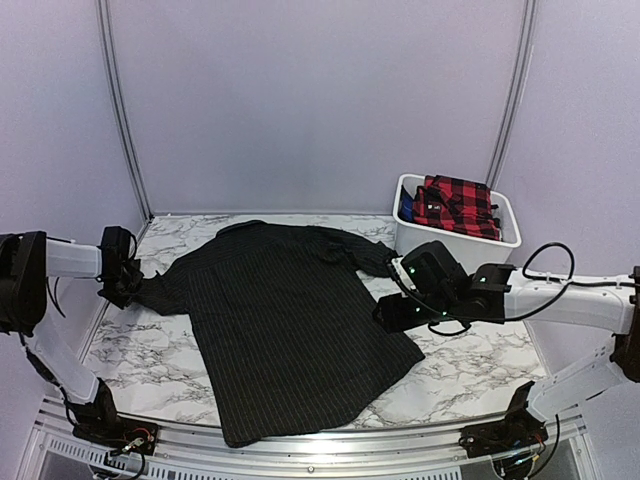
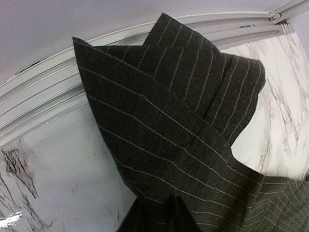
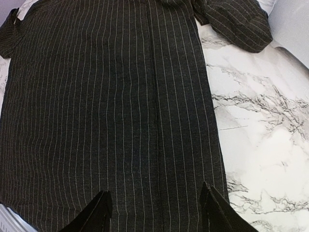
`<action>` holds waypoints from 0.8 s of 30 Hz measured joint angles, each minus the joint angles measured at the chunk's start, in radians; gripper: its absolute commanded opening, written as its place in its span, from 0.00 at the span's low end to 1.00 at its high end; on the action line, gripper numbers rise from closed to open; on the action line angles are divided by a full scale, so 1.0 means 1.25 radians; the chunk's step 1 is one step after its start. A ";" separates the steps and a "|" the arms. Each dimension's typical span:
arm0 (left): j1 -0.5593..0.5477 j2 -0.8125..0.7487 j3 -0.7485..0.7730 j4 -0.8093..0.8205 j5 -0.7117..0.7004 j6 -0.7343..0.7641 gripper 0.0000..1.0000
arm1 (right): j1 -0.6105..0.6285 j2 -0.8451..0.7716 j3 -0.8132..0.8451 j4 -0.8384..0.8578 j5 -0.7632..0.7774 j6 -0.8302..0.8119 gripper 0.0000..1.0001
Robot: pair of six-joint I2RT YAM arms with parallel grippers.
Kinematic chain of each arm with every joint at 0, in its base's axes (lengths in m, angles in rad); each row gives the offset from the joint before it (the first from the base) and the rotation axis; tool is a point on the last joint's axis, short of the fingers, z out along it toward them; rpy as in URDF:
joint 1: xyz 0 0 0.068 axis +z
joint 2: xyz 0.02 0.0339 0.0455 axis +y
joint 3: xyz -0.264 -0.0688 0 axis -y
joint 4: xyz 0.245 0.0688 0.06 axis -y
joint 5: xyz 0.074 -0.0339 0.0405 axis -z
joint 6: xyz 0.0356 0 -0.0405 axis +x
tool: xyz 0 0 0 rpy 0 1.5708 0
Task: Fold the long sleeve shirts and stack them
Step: Pick up the sleeve from the center of the board, then place the sleeve at the center of the board.
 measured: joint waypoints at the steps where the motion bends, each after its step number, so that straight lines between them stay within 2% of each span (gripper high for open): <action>1: 0.000 0.000 0.001 0.002 -0.001 0.003 0.03 | 0.000 0.000 -0.002 0.000 0.000 0.000 0.58; 2: 0.000 0.000 0.001 0.004 -0.002 0.002 0.00 | 0.000 0.000 -0.005 0.000 0.000 0.001 0.58; 9: -0.047 -0.021 0.013 0.026 -0.006 0.070 0.00 | 0.001 -0.001 -0.008 -0.001 0.000 0.005 0.59; 18: -0.346 -0.117 0.036 0.039 -0.035 0.176 0.00 | 0.003 -0.002 -0.008 -0.001 0.001 0.010 0.59; 20: -0.418 -0.107 0.033 0.040 -0.036 0.191 0.07 | 0.004 -0.002 -0.008 -0.001 0.000 0.013 0.59; 24: -0.534 -0.039 0.031 0.037 -0.023 0.232 0.39 | 0.004 0.002 -0.007 0.000 0.000 0.015 0.58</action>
